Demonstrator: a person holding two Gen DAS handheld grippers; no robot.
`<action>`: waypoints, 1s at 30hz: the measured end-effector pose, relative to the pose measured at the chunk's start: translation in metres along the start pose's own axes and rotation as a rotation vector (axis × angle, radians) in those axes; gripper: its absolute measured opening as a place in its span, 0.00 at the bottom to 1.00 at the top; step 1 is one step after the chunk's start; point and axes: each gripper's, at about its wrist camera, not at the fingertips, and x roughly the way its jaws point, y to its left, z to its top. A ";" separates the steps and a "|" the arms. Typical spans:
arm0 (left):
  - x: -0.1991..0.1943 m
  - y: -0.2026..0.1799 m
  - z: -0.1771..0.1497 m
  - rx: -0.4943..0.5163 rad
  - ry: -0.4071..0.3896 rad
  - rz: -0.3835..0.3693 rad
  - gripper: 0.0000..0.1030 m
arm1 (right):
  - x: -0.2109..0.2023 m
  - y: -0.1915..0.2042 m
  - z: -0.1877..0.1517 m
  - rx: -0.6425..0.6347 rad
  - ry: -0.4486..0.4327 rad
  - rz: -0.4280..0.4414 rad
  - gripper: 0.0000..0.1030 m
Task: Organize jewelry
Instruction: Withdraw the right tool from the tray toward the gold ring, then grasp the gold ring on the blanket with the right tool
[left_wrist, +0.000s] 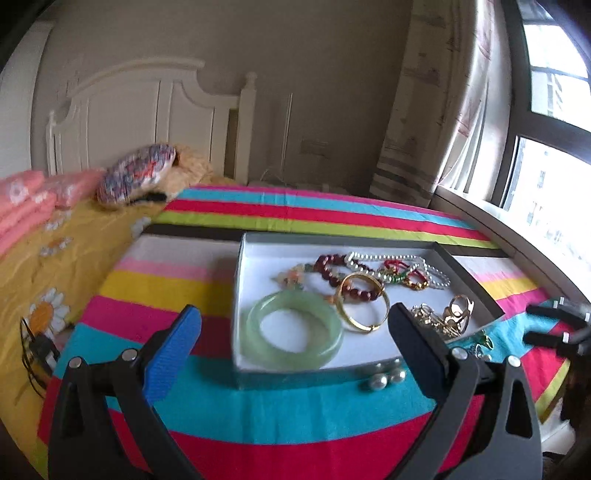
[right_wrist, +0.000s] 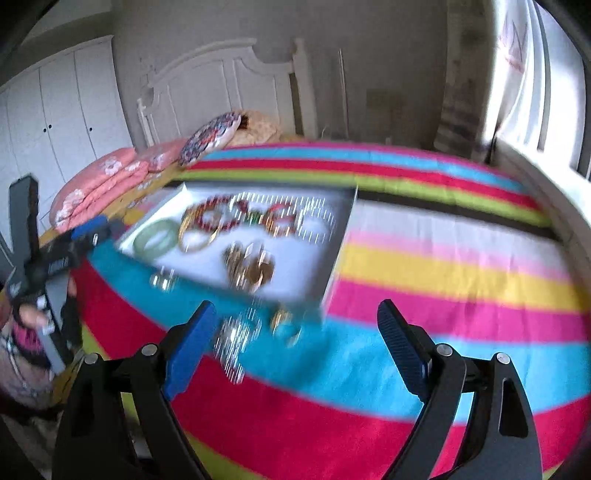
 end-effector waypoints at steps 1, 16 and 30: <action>0.002 0.004 -0.001 -0.019 0.015 -0.017 0.97 | 0.001 0.003 -0.005 -0.005 0.008 0.004 0.83; 0.019 0.016 -0.002 -0.097 0.091 -0.076 0.97 | 0.019 0.039 -0.032 -0.100 0.050 -0.006 0.76; 0.015 0.014 -0.004 -0.094 0.079 -0.085 0.97 | 0.022 -0.003 -0.019 -0.014 0.049 -0.154 0.51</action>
